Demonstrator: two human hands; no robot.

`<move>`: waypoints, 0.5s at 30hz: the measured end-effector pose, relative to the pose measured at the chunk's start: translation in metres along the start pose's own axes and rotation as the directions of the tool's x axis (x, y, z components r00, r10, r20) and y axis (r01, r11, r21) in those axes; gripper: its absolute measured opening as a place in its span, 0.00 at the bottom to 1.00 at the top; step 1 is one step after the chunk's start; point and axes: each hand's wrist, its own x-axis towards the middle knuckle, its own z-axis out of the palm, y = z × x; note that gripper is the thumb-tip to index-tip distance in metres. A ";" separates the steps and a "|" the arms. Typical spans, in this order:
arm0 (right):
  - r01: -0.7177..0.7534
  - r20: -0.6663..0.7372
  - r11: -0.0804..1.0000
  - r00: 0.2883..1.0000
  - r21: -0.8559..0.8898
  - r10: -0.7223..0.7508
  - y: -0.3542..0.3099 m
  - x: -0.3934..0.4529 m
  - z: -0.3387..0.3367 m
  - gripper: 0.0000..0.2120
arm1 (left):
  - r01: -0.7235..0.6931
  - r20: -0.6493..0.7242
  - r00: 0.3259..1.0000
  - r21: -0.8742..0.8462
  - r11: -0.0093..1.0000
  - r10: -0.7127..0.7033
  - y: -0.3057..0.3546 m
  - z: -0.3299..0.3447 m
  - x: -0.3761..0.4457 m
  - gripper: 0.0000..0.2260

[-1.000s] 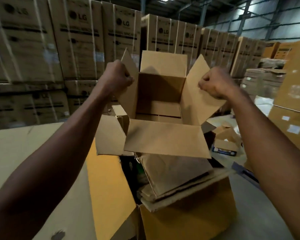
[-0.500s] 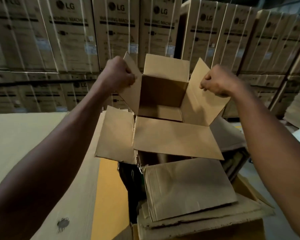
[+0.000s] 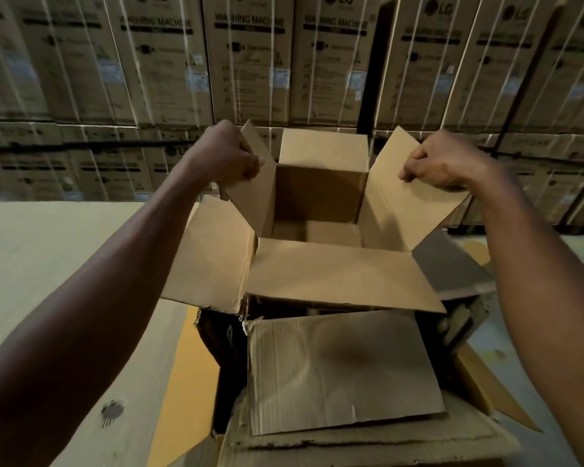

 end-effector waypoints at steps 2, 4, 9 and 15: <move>0.009 0.029 1.000 1.000 0.008 -0.009 0.004 0.000 0.014 0.06 | 0.008 0.016 1.000 0.017 1.000 -0.008 -0.004 0.018 -0.006 0.05; 0.014 0.060 1.000 0.998 0.009 -0.015 0.006 -0.003 0.036 0.07 | 0.027 0.024 0.999 0.048 0.998 -0.028 -0.011 0.038 -0.016 0.04; -0.011 0.136 0.998 0.991 0.069 0.001 0.013 -0.007 0.091 0.11 | 0.075 0.043 0.996 0.150 0.986 -0.082 -0.030 0.086 -0.043 0.07; 0.027 0.211 1.000 0.977 -0.010 -0.024 0.017 -0.021 0.140 0.16 | 0.073 0.090 0.992 0.156 0.985 -0.088 -0.045 0.123 -0.057 0.14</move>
